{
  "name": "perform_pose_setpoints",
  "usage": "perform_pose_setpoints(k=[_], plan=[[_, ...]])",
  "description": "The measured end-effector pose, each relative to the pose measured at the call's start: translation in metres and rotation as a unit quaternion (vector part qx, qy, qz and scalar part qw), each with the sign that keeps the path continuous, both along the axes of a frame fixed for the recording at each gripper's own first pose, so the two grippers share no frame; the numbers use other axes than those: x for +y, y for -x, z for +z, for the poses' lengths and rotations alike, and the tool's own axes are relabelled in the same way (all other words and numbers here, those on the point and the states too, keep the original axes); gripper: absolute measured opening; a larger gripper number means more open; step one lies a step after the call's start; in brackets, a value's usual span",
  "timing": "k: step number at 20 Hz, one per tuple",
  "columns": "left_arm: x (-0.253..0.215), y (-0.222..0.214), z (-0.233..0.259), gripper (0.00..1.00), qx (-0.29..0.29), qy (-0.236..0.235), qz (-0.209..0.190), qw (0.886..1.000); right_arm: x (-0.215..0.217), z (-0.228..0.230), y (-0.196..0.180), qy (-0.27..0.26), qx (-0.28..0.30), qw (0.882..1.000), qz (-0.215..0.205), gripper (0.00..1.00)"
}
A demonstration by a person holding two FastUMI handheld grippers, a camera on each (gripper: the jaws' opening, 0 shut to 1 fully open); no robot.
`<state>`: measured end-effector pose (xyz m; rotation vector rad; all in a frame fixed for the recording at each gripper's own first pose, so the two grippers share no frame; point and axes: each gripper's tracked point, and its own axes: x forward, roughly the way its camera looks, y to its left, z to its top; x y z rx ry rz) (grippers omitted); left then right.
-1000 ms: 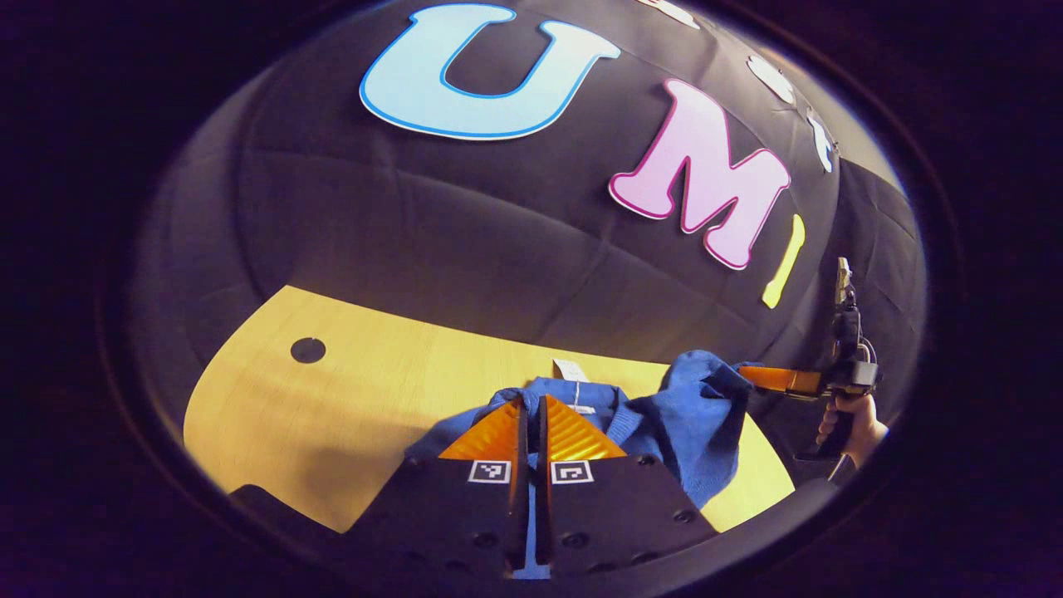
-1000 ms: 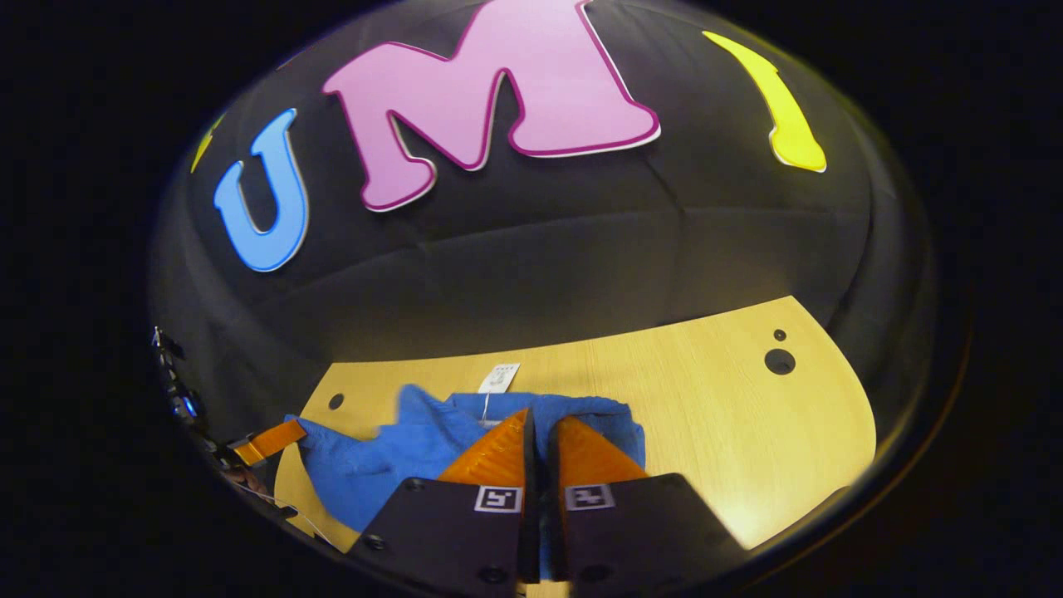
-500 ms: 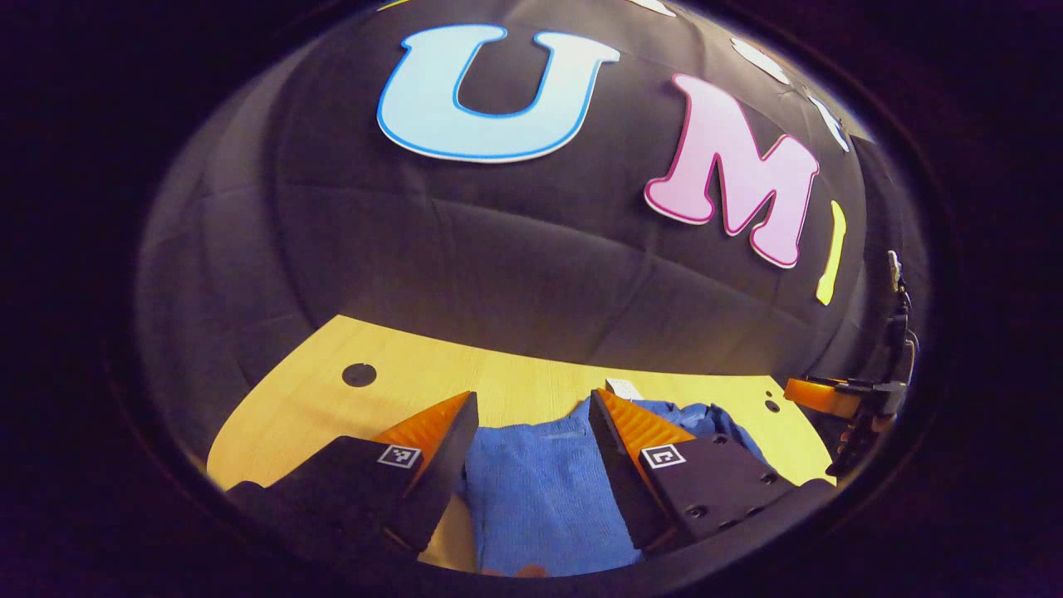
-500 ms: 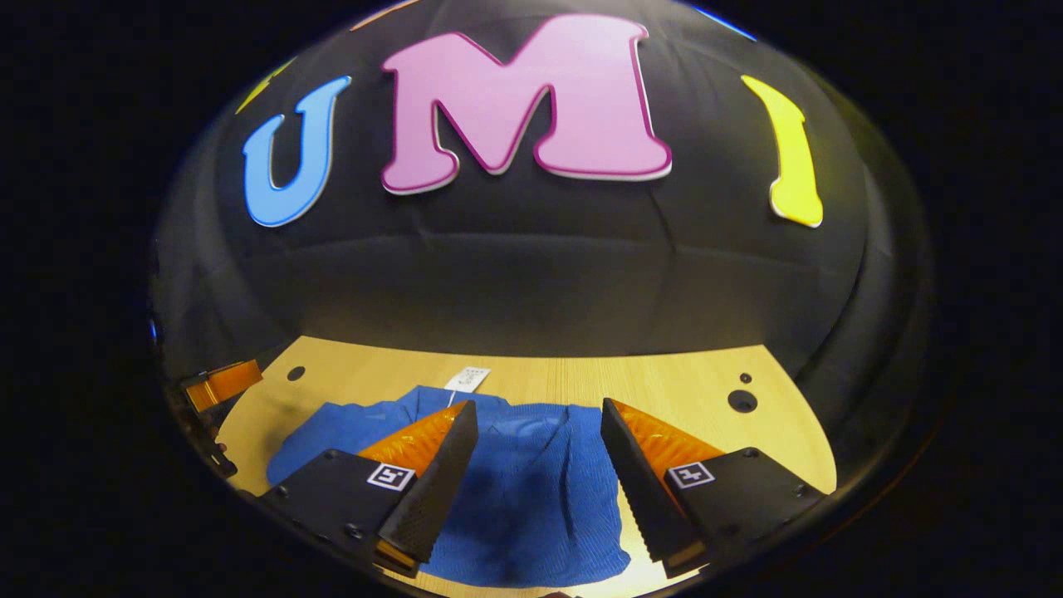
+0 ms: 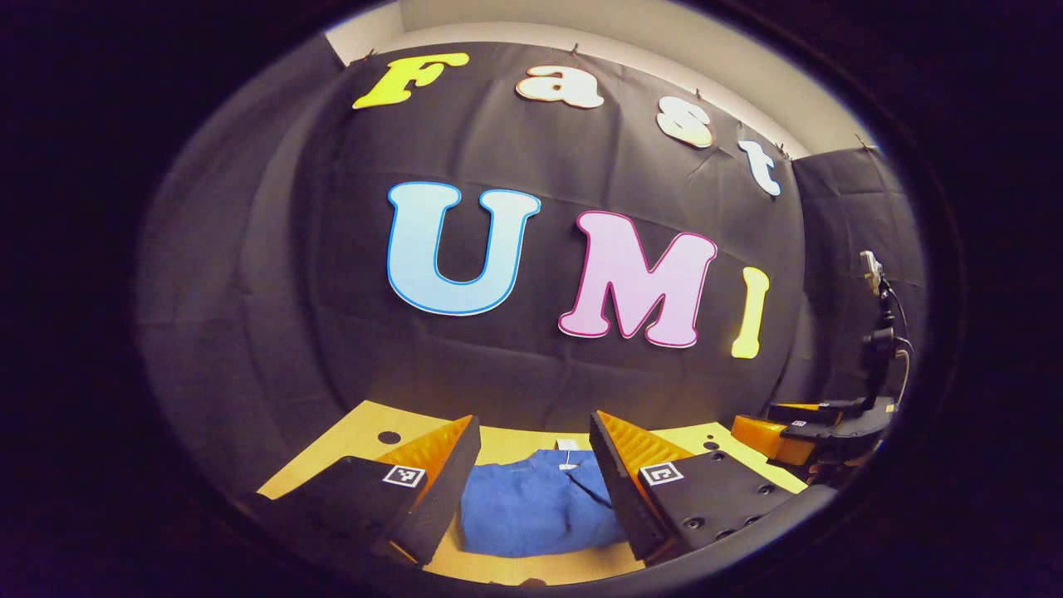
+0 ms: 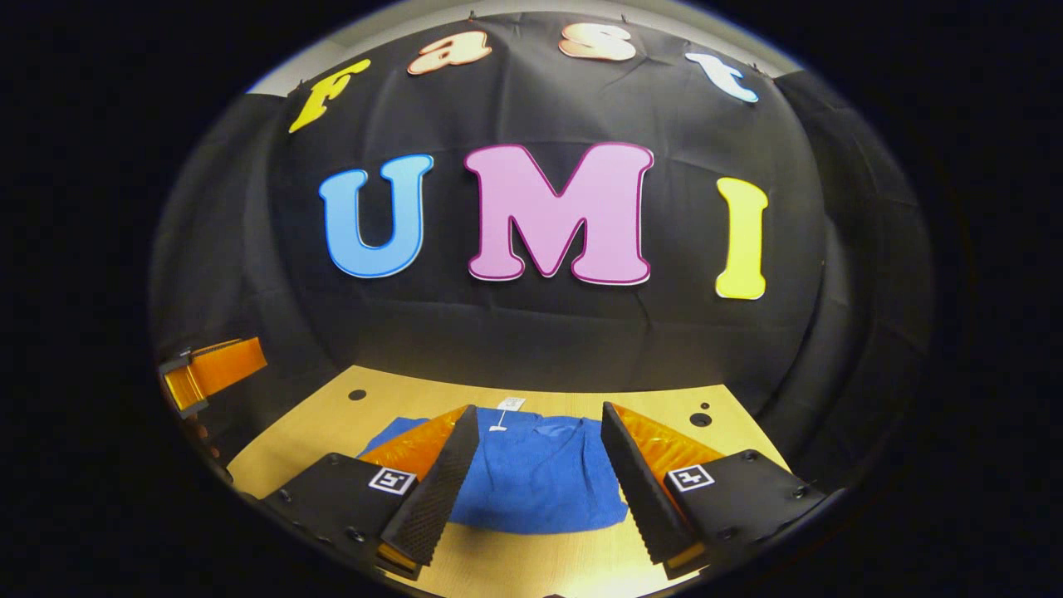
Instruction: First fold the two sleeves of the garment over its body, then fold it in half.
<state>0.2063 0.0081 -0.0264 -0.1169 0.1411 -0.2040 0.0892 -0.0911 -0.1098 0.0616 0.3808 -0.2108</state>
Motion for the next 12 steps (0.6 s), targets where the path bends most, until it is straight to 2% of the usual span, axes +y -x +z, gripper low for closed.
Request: perform_pose_setpoints(k=[2, 3, 4, 6, 8, 12], plan=[[0.014, 0.040, 0.001, 0.76, 0.012, -0.027, 0.031, 0.999, 0.025, 0.029, 0.028, -0.011, -0.036, 0.999, 0.001, 0.94], [0.014, 0.061, 0.004, 0.77, 0.017, -0.012, 0.039, 0.999, 0.037, 0.042, 0.037, -0.015, -0.053, 0.998, 0.006, 0.94], [0.011, 0.083, 0.011, 0.77, 0.021, 0.023, 0.030, 0.999, 0.044, 0.058, 0.050, -0.007, -0.076, 0.997, 0.008, 0.94], [0.015, 0.113, 0.017, 0.77, 0.019, 0.062, 0.027, 0.998, 0.049, 0.088, 0.062, 0.029, -0.122, 0.992, 0.004, 0.94], [0.033, 0.132, 0.010, 0.77, 0.016, 0.044, 0.041, 0.998, 0.072, 0.099, 0.071, 0.036, -0.142, 0.989, 0.014, 0.93], [0.047, 0.158, 0.014, 0.77, 0.010, 0.005, 0.057, 0.998, 0.109, 0.102, 0.080, 0.023, -0.138, 0.989, 0.052, 0.93]])
